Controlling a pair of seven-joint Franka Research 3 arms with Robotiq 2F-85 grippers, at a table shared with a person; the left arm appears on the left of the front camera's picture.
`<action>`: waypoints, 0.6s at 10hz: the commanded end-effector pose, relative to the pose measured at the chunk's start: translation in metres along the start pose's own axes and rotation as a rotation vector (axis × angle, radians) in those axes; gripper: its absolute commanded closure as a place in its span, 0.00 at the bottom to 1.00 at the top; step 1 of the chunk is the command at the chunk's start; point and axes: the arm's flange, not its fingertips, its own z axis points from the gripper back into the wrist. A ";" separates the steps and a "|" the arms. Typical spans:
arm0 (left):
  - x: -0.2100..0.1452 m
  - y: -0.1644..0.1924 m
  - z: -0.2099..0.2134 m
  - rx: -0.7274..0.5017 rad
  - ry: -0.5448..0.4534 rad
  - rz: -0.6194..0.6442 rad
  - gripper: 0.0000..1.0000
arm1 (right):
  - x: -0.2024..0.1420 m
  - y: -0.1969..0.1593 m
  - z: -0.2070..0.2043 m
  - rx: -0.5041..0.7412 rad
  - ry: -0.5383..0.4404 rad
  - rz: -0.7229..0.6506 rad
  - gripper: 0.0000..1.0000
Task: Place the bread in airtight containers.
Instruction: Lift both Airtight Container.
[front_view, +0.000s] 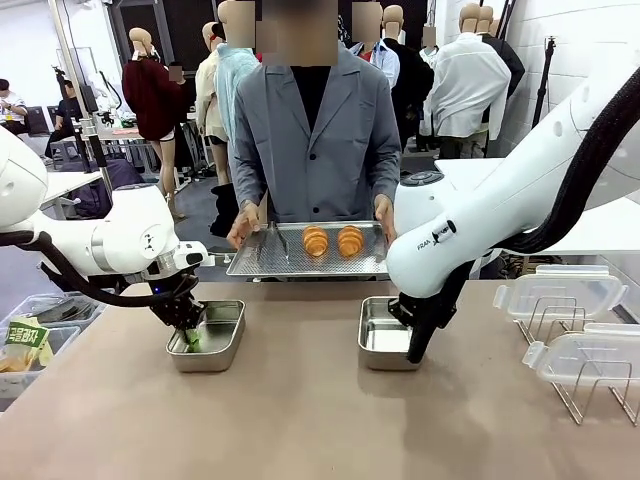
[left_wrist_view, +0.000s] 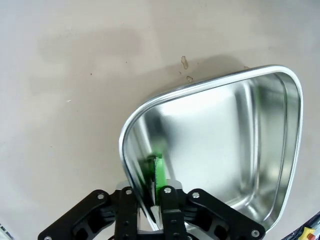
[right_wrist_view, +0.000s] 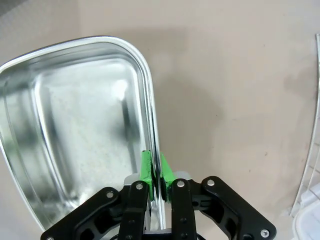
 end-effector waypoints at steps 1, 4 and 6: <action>-0.008 -0.001 -0.003 0.015 0.022 0.018 1.00 | -0.003 -0.001 -0.006 -0.044 -0.042 -0.035 1.00; -0.011 -0.004 0.000 0.008 0.015 0.016 1.00 | -0.002 -0.002 -0.005 -0.071 -0.033 -0.063 1.00; -0.002 -0.001 0.002 0.000 0.000 0.001 1.00 | 0.001 -0.002 0.000 -0.011 -0.007 -0.029 1.00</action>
